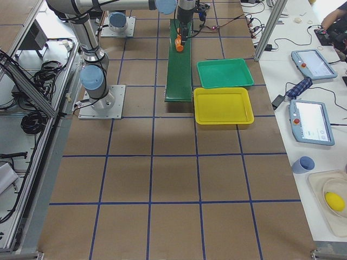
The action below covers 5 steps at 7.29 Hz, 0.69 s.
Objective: Sort buttons by color to trays
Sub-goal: 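Grasp a green-capped push-button with the left gripper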
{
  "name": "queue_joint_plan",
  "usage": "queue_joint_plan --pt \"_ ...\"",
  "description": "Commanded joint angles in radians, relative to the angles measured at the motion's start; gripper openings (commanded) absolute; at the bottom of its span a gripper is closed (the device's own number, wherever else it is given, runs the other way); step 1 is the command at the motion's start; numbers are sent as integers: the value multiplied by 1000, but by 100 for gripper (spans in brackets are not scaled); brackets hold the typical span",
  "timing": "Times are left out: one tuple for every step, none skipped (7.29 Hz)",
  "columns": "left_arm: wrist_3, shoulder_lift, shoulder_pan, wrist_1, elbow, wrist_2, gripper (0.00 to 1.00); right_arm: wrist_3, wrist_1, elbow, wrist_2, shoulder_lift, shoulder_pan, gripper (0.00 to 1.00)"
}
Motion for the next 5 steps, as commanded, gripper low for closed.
queue_joint_plan --pt "95 -144 53 44 98 13 100 0 0 1 0 1 0 100" --pt "148 -182 75 50 118 15 100 0 0 1 0 0 1 100" --pt "161 -199 101 50 131 18 100 0 3 1 0 1 0 100" --pt "204 -221 132 56 123 21 100 0 3 3 0 1 0 100" --pt "212 -232 137 41 115 15 100 0 2 3 0 1 1 100"
